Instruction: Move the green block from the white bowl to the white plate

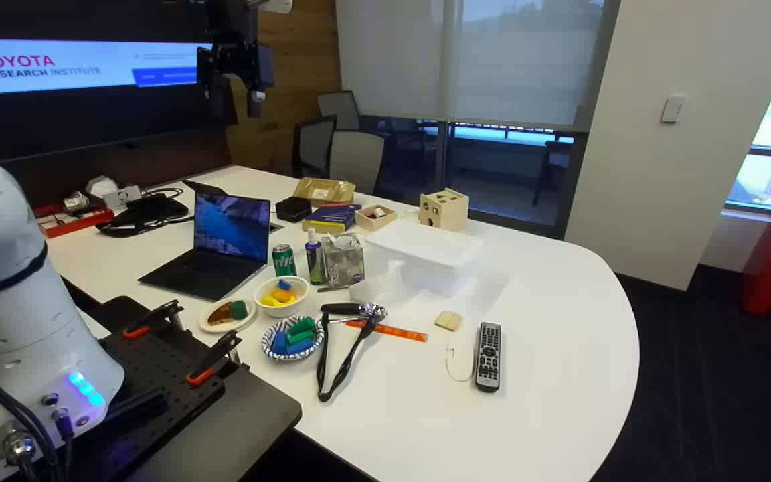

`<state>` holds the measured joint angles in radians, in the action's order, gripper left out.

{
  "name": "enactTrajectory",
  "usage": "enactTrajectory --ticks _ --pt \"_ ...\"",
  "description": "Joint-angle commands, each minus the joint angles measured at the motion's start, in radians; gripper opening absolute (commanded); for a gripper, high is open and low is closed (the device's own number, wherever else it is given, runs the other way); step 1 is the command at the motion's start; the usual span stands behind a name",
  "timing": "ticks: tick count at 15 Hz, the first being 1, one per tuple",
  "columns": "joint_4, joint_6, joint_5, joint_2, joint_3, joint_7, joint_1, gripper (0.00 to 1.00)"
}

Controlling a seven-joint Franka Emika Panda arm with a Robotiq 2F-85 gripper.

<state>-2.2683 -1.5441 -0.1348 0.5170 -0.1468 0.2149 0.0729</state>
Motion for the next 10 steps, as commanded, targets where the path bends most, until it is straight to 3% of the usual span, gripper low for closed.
enactTrajectory --ticks 1,4,10 --pt "0.002 0.002 0.000 -0.001 0.001 0.000 0.000 1.00" --pt "0.002 -0.029 0.001 -0.027 0.004 0.001 -0.007 1.00" --pt "-0.034 -0.386 0.051 -0.284 0.067 0.038 -0.098 1.00"
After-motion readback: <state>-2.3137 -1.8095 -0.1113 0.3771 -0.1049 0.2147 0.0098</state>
